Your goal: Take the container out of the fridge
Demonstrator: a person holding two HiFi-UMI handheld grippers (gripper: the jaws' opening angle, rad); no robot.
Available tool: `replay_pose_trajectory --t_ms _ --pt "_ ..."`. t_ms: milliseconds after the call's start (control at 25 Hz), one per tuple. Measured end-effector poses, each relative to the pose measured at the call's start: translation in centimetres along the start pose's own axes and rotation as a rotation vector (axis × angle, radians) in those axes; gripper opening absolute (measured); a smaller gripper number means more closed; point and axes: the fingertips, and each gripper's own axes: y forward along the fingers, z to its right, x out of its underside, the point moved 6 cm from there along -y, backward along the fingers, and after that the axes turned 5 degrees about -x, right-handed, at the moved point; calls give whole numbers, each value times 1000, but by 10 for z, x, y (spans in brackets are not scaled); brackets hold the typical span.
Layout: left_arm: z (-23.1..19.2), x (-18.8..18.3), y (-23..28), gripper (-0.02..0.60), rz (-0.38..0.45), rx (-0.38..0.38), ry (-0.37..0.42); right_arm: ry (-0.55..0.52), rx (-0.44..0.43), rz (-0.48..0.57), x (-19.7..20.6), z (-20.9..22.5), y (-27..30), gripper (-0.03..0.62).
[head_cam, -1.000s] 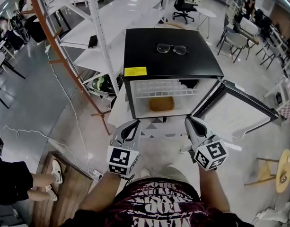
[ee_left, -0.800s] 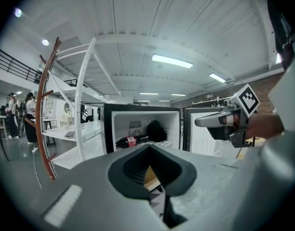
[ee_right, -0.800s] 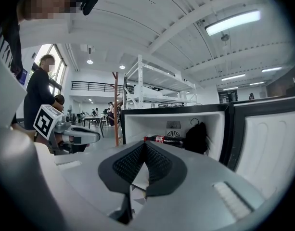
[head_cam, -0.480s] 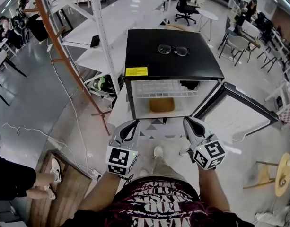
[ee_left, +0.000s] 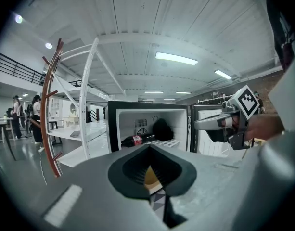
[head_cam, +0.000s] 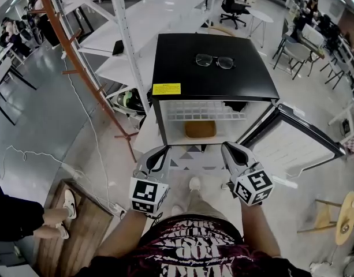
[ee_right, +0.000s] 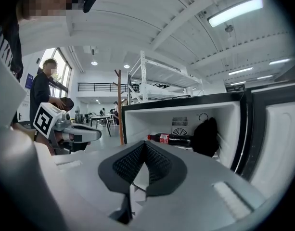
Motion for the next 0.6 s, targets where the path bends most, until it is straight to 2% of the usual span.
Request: replay_pose_trajectory --t_ms 200,600 --pt "-4 1 11 2 -14 -16 -3 26 -21 -17 7 12 16 23" --pt "-8 4 46 0 -45 0 -7 59 -19 -101 34 47 49 23"
